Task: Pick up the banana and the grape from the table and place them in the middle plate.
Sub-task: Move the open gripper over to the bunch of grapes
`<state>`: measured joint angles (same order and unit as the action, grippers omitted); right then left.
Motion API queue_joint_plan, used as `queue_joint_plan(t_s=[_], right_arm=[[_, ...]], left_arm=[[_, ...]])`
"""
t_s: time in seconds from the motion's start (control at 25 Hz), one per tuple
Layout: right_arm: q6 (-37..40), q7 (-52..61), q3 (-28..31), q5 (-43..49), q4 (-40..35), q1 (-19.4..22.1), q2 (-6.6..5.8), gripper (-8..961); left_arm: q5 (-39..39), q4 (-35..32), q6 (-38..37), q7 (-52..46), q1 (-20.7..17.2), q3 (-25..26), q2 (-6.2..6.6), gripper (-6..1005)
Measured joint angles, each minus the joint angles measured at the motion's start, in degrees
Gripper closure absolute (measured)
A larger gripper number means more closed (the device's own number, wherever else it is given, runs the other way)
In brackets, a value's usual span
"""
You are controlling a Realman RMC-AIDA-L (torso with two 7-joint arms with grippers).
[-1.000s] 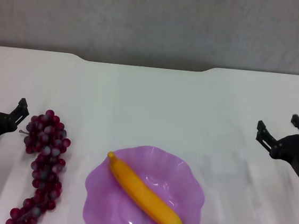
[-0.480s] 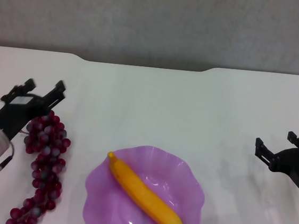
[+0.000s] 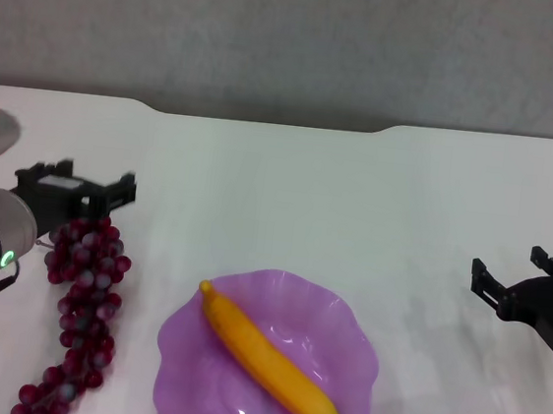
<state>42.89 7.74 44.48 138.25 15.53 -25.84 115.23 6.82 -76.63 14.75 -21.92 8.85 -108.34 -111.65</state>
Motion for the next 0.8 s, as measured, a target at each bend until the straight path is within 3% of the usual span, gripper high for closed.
queue_joint_plan(t_s=[0.16,0.28,0.4,0.56,0.8], right_arm=[[0.0,0.0,0.0,0.0,0.1,-0.2,-0.01,69],[-0.3,0.0,-0.1,0.0,0.0,-0.5,-0.01,69],[-0.8,0.0,-0.1,0.0,0.1,-0.7,-0.01,69],[-0.8,0.1,0.1,-0.4,0.1,-0.7,-0.01,70],[-0.3,0.1,-0.1,-0.1,0.3,-0.3,-0.01,70]], left_arm=[[8.4,-6.7,17.2,13.1,2.2,3.2,-1.06,133],[19.9,-7.6,27.3,29.0,3.8,10.6,-3.72,133],[26.7,-7.7,34.3,38.2,4.7,17.2,-5.14,132],[30.0,-6.8,35.7,40.1,4.4,21.9,-5.08,132],[29.9,-0.7,30.8,40.5,4.0,21.5,-5.20,130]])
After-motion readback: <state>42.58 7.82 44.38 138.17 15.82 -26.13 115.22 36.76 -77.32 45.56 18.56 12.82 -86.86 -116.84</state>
